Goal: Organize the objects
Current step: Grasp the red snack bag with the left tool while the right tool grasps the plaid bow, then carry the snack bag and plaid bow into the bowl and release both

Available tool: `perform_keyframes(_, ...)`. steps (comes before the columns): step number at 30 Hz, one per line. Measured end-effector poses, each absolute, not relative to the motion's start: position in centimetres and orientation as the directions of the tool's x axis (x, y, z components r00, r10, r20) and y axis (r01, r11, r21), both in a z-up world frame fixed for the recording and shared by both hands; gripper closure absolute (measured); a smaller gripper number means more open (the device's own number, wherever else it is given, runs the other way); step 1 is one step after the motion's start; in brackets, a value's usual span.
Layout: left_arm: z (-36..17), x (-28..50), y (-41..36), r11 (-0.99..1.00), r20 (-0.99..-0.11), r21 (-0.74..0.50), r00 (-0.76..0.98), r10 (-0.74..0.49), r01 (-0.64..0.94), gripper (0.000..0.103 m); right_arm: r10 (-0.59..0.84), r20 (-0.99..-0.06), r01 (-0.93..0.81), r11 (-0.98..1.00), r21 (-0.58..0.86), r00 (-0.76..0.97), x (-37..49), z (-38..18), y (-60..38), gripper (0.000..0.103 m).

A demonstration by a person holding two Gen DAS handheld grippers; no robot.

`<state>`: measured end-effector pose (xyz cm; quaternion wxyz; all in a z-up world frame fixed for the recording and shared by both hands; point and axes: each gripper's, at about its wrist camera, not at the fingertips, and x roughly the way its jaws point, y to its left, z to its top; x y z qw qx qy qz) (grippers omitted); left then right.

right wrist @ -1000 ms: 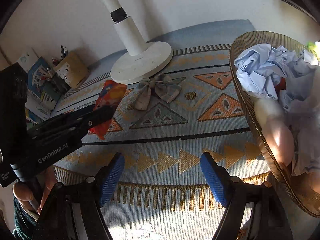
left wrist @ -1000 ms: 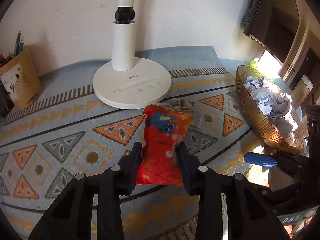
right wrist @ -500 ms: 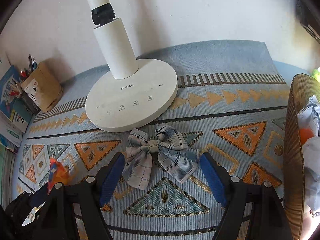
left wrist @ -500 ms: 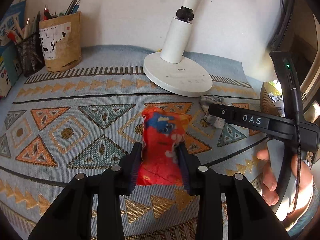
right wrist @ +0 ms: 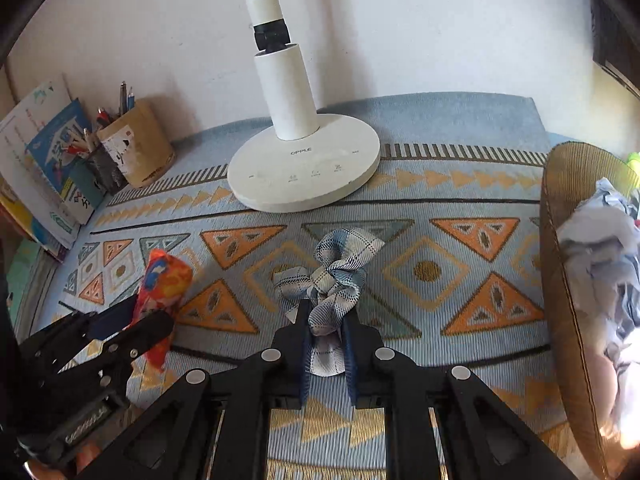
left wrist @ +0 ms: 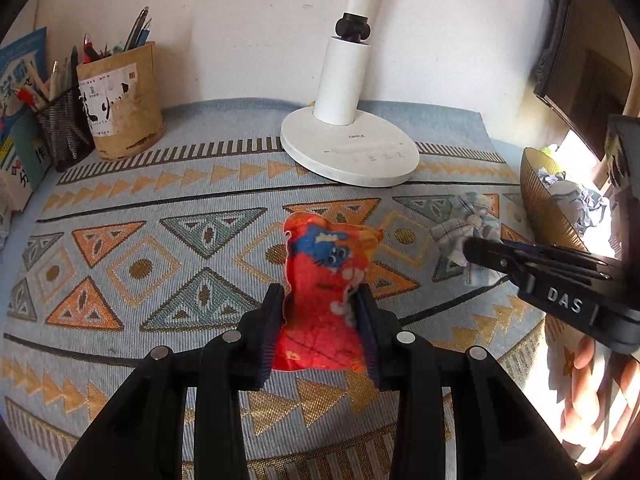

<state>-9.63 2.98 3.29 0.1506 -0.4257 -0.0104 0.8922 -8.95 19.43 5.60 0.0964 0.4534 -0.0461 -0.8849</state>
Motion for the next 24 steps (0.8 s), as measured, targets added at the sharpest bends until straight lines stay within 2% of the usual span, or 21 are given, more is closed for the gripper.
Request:
perform_keyframes(7,4.5,-3.2,3.9,-0.946,-0.746,-0.149,-0.595,0.298,-0.287,0.070,-0.252,-0.805,0.132,-0.968,0.215,-0.537,1.2,4.9,22.3,0.090)
perform_keyframes(12,4.0,-0.8,4.6,-0.953,-0.741,-0.162,-0.605,0.290,-0.258,0.070,-0.234,-0.795,0.115,-0.972,0.205,-0.560,4.2,4.5,22.7,0.089)
perform_keyframes(15,3.5,-0.2,4.7,-0.953,-0.744,-0.175,-0.601,0.292,-0.247,0.070,-0.235,-0.804,0.113,-0.972,0.207,-0.546,4.7,4.2,23.2,0.082)
perform_keyframes(19,3.3,0.1,4.6,-0.958,-0.737,-0.162,-0.616,0.277,-0.238,0.070,-0.234,-0.794,0.099,-0.971,0.216,-0.561,5.7,4.6,24.6,0.040)
perform_keyframes(24,3.3,0.2,4.6,-0.955,-0.731,-0.162,-0.620,0.285,-0.247,0.070,-0.264,-0.796,0.128,-0.964,0.232,-0.545,6.2,4.7,24.7,0.038)
